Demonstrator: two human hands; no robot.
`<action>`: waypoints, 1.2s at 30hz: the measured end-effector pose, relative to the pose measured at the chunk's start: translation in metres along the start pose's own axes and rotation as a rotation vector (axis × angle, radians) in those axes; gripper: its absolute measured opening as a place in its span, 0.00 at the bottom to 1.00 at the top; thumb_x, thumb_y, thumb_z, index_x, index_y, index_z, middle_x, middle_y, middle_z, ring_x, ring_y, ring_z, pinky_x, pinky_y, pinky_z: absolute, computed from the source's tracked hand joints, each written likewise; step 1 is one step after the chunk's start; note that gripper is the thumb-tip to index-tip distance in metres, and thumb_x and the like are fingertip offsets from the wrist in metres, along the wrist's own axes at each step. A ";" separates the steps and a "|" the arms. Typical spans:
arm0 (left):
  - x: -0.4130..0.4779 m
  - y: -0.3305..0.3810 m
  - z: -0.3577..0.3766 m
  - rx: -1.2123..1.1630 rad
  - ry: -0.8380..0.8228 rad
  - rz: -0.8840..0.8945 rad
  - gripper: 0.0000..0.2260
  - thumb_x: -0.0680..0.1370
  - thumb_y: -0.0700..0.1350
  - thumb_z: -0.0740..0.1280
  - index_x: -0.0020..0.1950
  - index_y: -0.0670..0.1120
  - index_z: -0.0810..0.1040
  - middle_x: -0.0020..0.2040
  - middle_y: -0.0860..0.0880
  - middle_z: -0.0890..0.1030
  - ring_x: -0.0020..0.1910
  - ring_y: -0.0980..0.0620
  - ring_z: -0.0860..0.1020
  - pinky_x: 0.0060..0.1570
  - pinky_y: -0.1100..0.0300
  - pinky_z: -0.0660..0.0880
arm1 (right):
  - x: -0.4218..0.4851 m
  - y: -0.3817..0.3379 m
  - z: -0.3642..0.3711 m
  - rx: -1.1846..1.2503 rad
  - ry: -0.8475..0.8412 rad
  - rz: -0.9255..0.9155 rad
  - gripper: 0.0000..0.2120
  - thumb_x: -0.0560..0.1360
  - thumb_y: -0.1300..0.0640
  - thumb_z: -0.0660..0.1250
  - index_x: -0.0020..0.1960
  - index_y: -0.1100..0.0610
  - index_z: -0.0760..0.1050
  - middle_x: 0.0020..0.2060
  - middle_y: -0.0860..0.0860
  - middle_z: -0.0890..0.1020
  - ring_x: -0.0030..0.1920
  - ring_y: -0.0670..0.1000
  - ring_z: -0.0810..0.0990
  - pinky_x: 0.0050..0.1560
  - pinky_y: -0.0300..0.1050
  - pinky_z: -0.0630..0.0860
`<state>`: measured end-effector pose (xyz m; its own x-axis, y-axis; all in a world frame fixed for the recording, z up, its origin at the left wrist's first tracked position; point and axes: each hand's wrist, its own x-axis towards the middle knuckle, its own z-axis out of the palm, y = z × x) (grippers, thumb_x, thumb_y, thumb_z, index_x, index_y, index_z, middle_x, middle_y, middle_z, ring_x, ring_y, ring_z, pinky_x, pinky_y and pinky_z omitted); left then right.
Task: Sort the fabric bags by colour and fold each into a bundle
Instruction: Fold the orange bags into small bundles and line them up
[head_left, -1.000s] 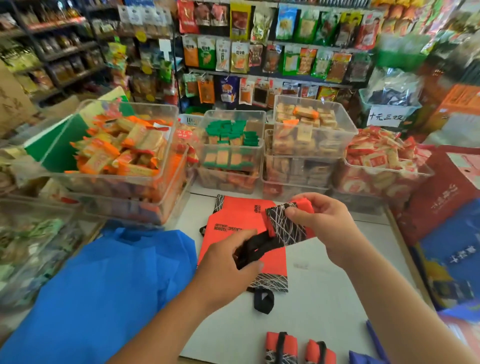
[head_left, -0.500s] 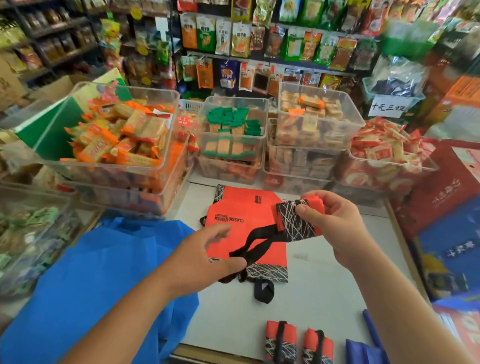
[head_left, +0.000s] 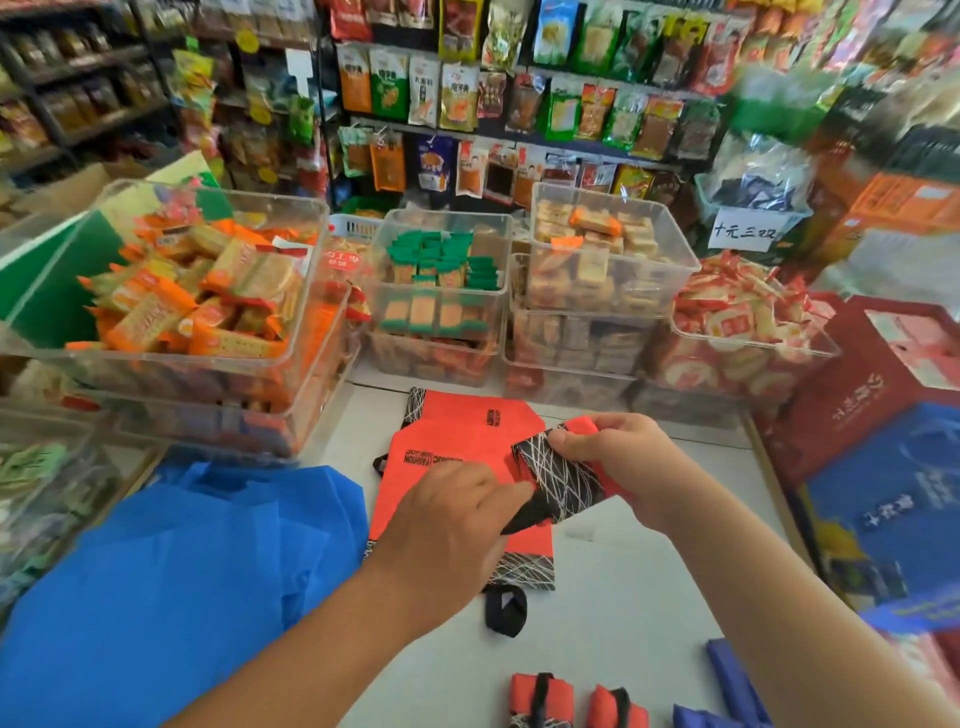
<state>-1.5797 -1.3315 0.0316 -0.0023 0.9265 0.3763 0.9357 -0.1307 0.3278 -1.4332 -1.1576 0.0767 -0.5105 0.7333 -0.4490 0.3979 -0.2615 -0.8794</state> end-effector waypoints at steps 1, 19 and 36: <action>0.002 -0.001 -0.003 -0.057 -0.079 -0.040 0.17 0.70 0.40 0.73 0.56 0.52 0.78 0.43 0.52 0.78 0.44 0.48 0.77 0.43 0.53 0.74 | 0.001 0.001 -0.005 -0.028 -0.001 0.014 0.12 0.73 0.61 0.78 0.52 0.67 0.83 0.46 0.64 0.87 0.43 0.61 0.86 0.53 0.67 0.83; 0.012 0.006 -0.041 -1.013 0.177 -0.655 0.15 0.72 0.36 0.78 0.54 0.49 0.81 0.40 0.44 0.85 0.41 0.48 0.86 0.43 0.61 0.81 | -0.002 0.030 -0.054 0.184 0.168 0.021 0.11 0.76 0.63 0.74 0.54 0.69 0.81 0.45 0.62 0.85 0.44 0.60 0.85 0.54 0.60 0.84; -0.003 -0.004 -0.023 -1.433 0.015 -1.069 0.10 0.80 0.30 0.65 0.47 0.41 0.82 0.50 0.44 0.84 0.43 0.47 0.85 0.39 0.55 0.82 | -0.018 0.060 -0.033 0.009 0.300 -0.231 0.08 0.75 0.63 0.76 0.51 0.55 0.81 0.41 0.55 0.86 0.38 0.50 0.83 0.43 0.46 0.82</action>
<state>-1.5918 -1.3419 0.0492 -0.3530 0.8037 -0.4790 -0.4813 0.2830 0.8296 -1.3746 -1.1660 0.0370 -0.3391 0.9246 -0.1739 0.2908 -0.0728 -0.9540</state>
